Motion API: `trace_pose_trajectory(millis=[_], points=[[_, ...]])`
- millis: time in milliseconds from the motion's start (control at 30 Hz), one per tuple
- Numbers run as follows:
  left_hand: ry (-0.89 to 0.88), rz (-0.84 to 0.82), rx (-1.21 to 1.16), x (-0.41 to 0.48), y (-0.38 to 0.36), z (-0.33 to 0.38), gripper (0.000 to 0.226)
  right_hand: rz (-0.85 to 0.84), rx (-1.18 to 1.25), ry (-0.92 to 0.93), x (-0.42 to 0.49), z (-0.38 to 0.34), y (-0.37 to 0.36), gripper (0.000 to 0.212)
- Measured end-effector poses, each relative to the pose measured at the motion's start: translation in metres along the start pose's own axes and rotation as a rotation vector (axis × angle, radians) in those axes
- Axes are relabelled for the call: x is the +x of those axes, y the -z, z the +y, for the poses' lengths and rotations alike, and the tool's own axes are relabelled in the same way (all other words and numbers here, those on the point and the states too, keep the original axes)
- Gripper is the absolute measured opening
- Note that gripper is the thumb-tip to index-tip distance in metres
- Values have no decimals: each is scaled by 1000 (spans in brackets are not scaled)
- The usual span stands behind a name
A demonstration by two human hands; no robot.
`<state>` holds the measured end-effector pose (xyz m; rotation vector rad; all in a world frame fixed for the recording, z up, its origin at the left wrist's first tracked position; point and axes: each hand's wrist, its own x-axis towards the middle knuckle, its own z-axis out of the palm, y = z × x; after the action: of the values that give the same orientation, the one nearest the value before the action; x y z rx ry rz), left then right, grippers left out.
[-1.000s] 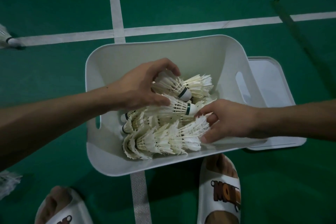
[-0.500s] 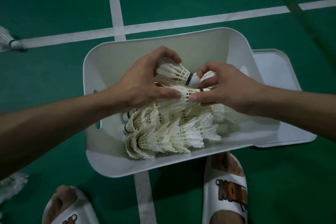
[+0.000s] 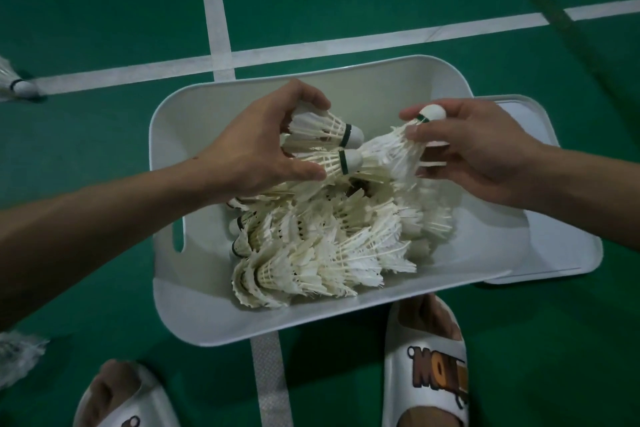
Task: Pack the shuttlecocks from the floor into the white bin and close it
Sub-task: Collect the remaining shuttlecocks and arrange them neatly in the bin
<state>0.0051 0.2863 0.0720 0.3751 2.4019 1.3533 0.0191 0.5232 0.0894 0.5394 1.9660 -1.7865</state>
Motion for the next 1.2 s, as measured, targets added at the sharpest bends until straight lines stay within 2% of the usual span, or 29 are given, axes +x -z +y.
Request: trace_pose_trajectory(millis=[33,133,233,333,500,633,733,900,967,1067,1200], points=[[-7,-9,22,0,-1,-1,68,18,-53,42,0,0,1,25],[-31,-53,76,1,-5,-2,70,22,-419,220,-2,1,4,39],[-60,-96,123,3,-8,-2,71,-52,-625,250,-7,3,3,48],[-70,-110,156,4,-10,-3,71,-20,-835,295,-7,6,5,38],[-83,-130,183,3,-10,-6,71,-38,-1028,397,-7,3,7,24],[-81,-132,197,1,-11,-8,69,-151,-1339,412,-17,-9,5,24],[-80,-129,193,1,-10,-8,69,-228,-1466,328,-21,-8,3,37],[-77,-145,188,-1,-10,-9,69,-333,-1417,149,-24,3,1,45],[-75,-147,189,-1,-10,-10,69,-360,-1248,103,-26,12,-1,48],[-71,-144,194,-1,-9,-8,70,-404,-850,-45,-31,22,-5,54],[-72,-143,197,-1,-9,-8,70,-472,-828,-129,-30,21,2,57]])
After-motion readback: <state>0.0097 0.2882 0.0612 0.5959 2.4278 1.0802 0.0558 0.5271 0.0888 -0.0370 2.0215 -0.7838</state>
